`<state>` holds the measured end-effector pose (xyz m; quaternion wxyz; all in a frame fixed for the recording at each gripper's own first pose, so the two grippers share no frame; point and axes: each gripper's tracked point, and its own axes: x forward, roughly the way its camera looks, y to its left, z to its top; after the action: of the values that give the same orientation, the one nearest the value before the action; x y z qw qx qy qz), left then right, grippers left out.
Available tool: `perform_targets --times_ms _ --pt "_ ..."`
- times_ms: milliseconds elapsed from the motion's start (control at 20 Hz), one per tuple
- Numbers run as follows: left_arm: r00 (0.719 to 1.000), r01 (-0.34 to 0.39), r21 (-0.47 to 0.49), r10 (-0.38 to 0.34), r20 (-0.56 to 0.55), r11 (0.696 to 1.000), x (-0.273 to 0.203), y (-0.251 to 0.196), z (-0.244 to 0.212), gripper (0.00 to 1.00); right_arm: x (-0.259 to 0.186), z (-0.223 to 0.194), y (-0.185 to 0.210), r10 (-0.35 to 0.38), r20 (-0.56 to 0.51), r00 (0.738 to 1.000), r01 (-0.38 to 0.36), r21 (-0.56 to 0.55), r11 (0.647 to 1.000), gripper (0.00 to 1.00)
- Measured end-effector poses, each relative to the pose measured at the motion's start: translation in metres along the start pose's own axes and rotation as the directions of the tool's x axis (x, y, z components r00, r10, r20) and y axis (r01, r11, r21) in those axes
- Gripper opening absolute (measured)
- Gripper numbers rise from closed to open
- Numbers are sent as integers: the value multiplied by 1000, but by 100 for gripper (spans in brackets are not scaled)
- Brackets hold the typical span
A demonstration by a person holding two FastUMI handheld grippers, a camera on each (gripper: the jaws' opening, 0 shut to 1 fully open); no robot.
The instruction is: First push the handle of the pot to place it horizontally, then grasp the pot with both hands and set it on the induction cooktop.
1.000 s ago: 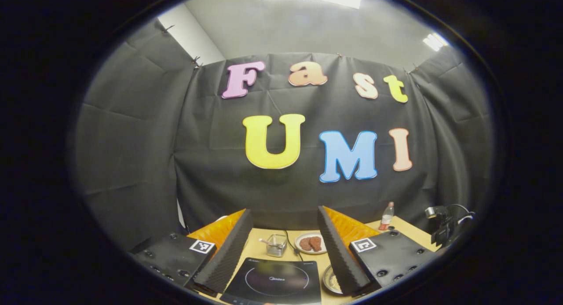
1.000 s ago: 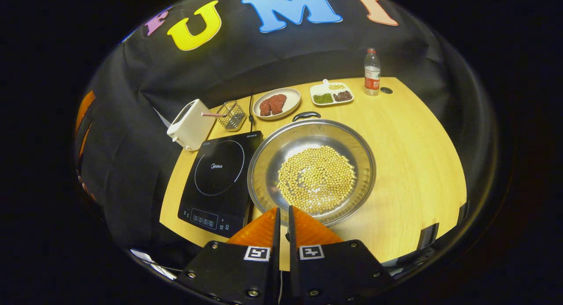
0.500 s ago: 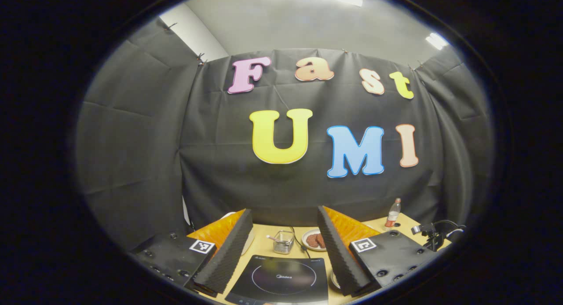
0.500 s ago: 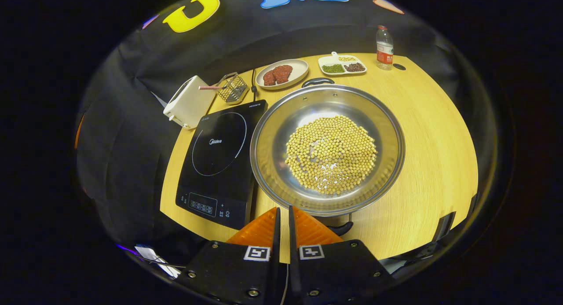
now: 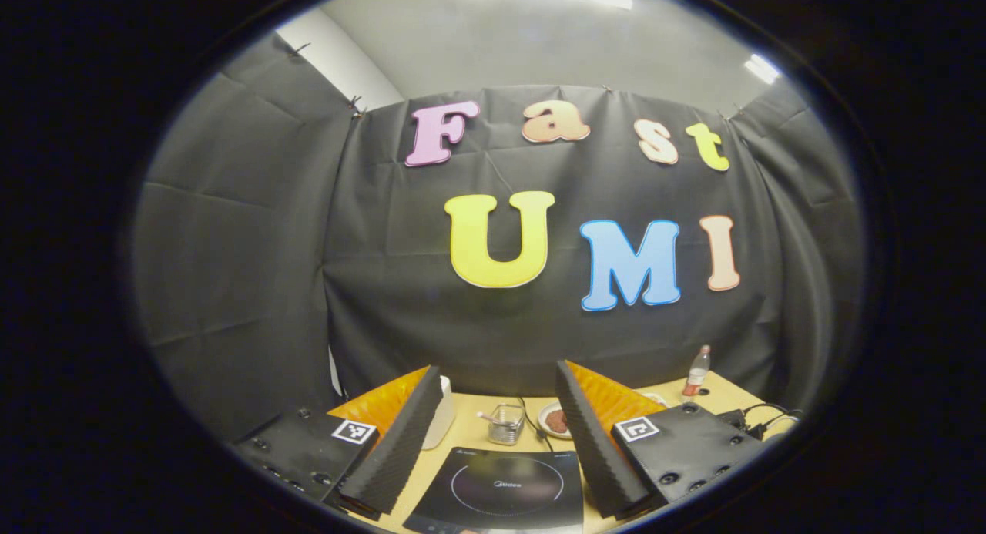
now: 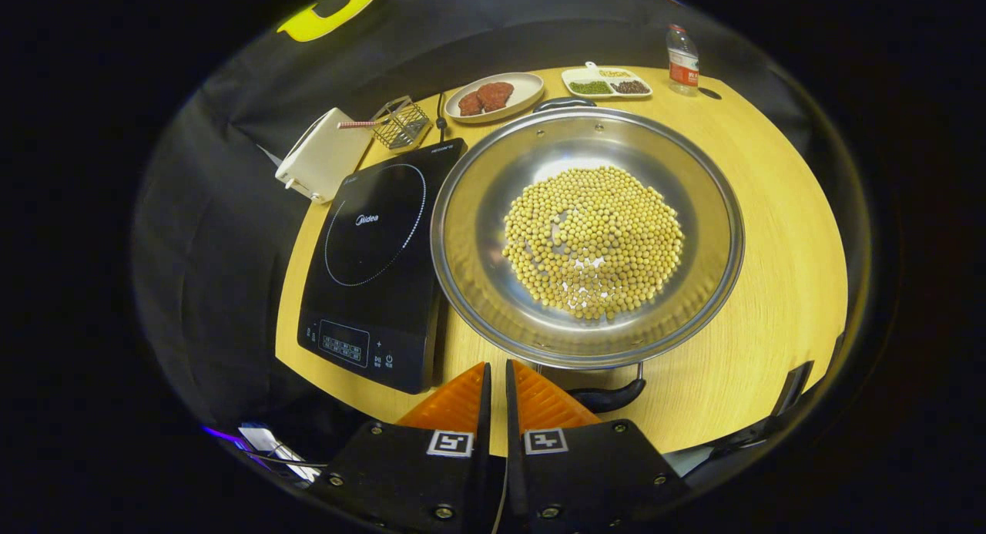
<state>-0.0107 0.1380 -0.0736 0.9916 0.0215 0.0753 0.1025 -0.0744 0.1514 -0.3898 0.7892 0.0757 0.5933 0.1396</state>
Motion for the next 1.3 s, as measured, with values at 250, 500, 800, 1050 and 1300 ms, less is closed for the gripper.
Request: perform_targets --times_ms 250,500,800,1050,1300 --pt "1000 -3 -3 3 -3 1000 -3 2 -1 99 9 -8 -10 -19 -17 1000 19 25 1000 10" --pt "1000 11 -2 -11 -8 1000 0 0 -3 95 11 -7 -14 -9 -6 1000 10 82 997 5" --pt "999 53 -3 -53 -12 999 2 -3 -7 95 13 -8 -26 -34 9 999 33 136 990 2" --pt "994 108 -8 -108 -11 994 2 -10 -8 95 14 -13 -43 -63 13 998 60 178 982 3" --pt "988 150 -10 -150 -22 989 3 -31 -9 96 10 -11 -59 -76 29 997 70 182 981 3"
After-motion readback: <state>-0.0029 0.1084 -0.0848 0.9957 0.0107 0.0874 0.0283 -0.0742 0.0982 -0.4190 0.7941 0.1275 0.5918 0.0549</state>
